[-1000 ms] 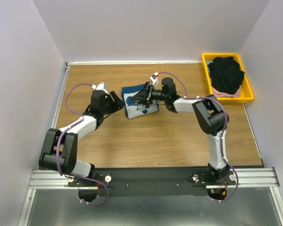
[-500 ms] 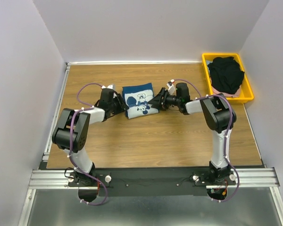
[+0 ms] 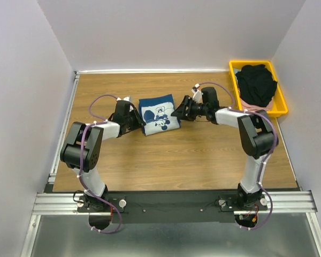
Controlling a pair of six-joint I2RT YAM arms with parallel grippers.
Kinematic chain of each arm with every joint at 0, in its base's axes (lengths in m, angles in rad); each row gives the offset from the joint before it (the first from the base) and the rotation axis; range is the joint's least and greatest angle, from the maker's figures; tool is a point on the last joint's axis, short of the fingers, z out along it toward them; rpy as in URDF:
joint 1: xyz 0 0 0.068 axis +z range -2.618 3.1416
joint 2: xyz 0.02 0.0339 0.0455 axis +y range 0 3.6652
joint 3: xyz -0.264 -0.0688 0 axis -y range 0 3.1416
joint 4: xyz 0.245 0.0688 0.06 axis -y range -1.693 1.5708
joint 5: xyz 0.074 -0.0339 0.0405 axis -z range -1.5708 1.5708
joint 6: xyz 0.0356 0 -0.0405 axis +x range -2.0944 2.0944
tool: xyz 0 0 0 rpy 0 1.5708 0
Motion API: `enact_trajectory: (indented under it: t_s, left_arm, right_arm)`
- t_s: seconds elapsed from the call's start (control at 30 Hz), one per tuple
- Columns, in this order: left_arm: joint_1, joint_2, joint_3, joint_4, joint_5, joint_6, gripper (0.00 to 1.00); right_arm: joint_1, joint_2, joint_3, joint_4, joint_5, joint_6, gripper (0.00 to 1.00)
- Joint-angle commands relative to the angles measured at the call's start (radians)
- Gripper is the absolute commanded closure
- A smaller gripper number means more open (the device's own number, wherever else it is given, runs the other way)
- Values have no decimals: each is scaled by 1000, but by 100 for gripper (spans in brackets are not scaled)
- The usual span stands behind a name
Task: Fold and stack the t-shirts
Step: Fold the tshirt, then neatly place the folded tshirt to the corner
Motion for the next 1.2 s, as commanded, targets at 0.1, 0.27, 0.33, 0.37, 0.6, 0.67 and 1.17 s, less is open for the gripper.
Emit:
enact_trajectory:
  t_s: [0.1, 0.27, 0.33, 0.37, 0.6, 0.67, 1.17]
  left_arm:
    - [-1, 58, 75, -82, -52, 49, 100]
    - [47, 121, 227, -133, -63, 129, 100]
    - [56, 167, 310, -211, -122, 153, 100]
    - [56, 184, 403, -256, -153, 172, 100]
    - [129, 290, 678, -456, -354, 334, 100]
    - [166, 326, 726, -479, -405, 376, 100]
    - [430, 609, 1133, -464, -586, 577, 100]
  right_arm:
    - [-16, -241, 56, -401, 291, -294, 29]
    - [-17, -358, 47, -541, 440, -363, 28]
    - [-17, -410, 47, -586, 492, -388, 27]
    - [-16, -427, 48, -600, 508, -400, 27]
    - [-19, -505, 94, -711, 620, -469, 25]
    - [-19, -512, 113, -749, 630, -483, 25]
    - [-19, -372, 346, -952, 675, -541, 25]
